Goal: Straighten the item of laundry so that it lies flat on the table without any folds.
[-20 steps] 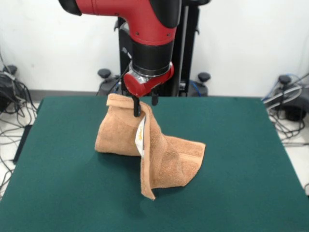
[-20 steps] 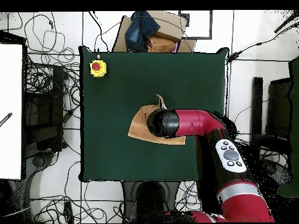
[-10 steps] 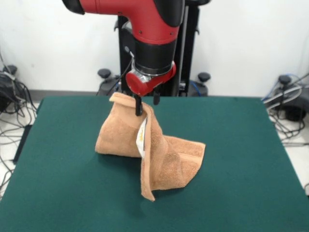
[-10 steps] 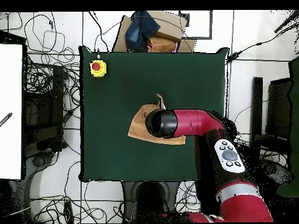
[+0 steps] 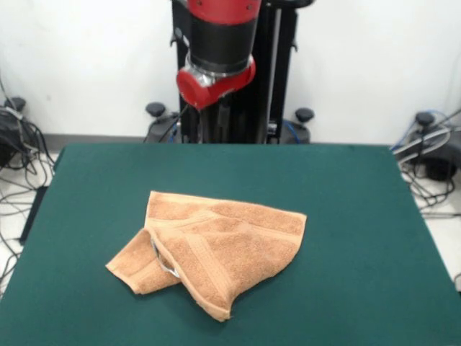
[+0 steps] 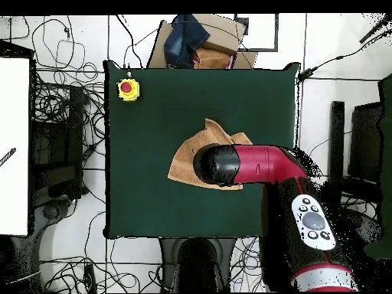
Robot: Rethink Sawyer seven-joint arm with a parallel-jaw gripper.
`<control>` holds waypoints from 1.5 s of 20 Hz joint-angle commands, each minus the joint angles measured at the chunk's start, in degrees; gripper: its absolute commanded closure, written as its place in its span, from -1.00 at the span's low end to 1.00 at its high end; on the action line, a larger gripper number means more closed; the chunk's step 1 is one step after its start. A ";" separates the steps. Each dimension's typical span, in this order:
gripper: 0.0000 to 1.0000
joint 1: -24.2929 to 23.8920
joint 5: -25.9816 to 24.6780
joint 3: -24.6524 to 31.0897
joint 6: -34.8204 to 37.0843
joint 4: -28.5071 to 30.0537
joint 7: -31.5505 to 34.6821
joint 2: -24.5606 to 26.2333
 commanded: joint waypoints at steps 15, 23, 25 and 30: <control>-1.00 3.43 2.03 3.50 6.97 2.15 5.00 -2.75; -1.00 3.25 2.72 4.25 5.83 1.42 5.00 -0.78; -1.00 2.58 3.43 4.65 5.68 2.49 4.37 -1.62; -1.00 0.98 4.66 5.04 5.95 3.40 3.36 -1.42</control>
